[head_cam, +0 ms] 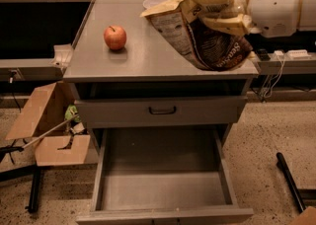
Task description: Place brown chip bag into middle drawer
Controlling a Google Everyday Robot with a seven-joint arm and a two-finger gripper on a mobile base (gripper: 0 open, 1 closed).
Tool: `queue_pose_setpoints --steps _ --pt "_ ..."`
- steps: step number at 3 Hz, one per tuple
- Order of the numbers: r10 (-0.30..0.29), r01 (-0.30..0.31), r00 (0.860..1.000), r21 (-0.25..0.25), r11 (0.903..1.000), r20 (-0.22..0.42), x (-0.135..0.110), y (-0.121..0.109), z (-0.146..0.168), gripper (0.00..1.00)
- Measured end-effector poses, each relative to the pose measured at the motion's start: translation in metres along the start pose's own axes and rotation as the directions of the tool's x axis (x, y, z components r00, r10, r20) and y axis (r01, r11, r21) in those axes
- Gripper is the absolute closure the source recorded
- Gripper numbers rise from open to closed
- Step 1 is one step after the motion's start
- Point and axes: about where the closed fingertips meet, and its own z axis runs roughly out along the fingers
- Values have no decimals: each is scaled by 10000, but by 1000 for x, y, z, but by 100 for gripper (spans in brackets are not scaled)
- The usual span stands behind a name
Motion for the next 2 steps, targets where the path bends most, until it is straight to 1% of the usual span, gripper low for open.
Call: queue_pose_setpoints --steps 1,2 --pt "-13 13 10000 -15 10000 2 0 0 1 100" --pt "65 -81 9995 -475 9988 -318 6 24 7 100"
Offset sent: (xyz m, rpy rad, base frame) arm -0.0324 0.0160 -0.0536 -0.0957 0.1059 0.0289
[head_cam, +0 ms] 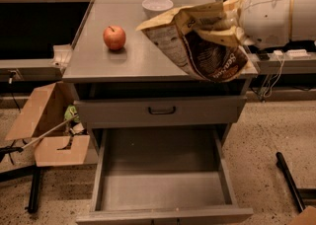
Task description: Place brown chip bag into middle drawer
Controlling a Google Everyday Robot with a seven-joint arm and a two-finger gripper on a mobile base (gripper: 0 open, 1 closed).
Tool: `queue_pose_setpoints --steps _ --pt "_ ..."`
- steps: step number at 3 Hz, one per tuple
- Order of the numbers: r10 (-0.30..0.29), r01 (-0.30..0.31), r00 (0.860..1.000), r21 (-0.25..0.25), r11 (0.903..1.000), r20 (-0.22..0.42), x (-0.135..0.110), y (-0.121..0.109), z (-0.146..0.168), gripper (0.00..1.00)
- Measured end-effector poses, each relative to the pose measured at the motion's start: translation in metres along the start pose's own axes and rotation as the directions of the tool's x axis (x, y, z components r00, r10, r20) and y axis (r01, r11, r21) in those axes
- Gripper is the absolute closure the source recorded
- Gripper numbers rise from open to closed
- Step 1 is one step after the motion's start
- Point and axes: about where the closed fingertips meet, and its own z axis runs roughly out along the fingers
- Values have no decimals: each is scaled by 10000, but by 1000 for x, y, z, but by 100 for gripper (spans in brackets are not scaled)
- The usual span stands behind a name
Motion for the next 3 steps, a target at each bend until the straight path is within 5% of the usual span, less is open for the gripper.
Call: queue_pose_setpoints --steps 1,2,3 --pt "-48 -6 9973 -731 9973 -733 19 48 11 100" --pt "194 -489 9851 -1703 9842 -1709 57 112 32 100" --pt "295 -693 9818 -2087 9755 -1879 68 134 40 100"
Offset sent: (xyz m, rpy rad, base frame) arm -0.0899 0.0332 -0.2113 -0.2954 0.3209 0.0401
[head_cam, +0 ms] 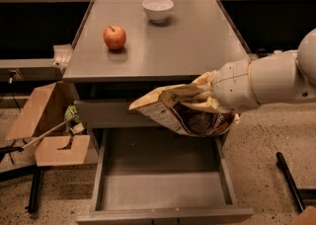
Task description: Place brown chip bag into middle drawer
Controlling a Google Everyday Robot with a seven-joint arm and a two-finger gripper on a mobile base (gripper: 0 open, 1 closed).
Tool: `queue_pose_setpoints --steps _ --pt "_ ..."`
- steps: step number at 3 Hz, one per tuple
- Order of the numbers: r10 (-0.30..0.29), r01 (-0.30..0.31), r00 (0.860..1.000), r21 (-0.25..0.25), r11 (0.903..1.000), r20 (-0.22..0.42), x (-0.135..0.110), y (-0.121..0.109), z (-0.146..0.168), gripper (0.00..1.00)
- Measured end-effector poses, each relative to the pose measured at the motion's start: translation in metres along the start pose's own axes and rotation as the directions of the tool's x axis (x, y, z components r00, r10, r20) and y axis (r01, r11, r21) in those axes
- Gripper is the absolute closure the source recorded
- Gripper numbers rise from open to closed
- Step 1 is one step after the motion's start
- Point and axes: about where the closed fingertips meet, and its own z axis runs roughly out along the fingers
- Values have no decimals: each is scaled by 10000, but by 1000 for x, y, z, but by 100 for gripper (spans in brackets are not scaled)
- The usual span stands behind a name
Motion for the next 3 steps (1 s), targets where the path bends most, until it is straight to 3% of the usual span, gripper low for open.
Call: queue_pose_setpoints --steps 1,2,3 --pt "13 -14 9999 -66 10000 -117 1 2 4 100" --pt "385 -415 9944 -285 9987 -985 41 14 44 100" --pt "912 -1029 9763 -503 9934 -1962 111 40 109 100"
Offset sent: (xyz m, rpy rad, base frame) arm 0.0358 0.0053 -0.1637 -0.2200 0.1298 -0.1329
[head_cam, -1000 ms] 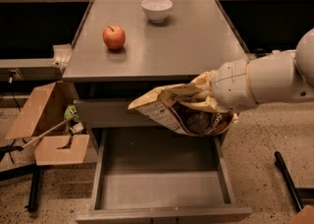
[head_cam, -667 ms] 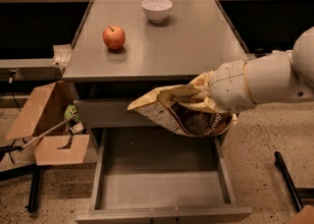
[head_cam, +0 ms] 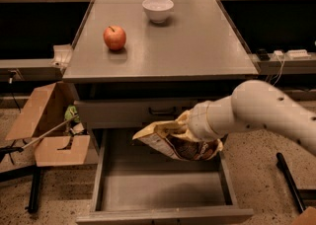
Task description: Place brown chip bag into middle drawer
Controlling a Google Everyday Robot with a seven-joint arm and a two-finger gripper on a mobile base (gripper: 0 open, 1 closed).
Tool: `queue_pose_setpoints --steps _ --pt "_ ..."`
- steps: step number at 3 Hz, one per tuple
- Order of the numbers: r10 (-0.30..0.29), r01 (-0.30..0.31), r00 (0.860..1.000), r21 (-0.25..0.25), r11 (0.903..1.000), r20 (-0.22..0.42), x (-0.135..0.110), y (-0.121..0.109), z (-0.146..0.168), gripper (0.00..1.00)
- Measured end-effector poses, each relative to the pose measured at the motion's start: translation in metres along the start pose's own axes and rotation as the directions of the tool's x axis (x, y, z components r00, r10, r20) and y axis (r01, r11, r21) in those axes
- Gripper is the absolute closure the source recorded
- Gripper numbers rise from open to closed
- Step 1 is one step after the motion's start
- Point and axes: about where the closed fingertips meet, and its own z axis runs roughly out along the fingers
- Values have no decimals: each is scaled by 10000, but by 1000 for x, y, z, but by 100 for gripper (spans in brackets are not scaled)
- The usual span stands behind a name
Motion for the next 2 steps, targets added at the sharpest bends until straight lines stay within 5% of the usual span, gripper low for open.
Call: queue_pose_setpoints --steps 1,2 --pt "1025 -1028 9936 -41 9947 -463 54 21 70 100" --pt "1223 -1208 9919 409 9918 -350 57 12 79 100"
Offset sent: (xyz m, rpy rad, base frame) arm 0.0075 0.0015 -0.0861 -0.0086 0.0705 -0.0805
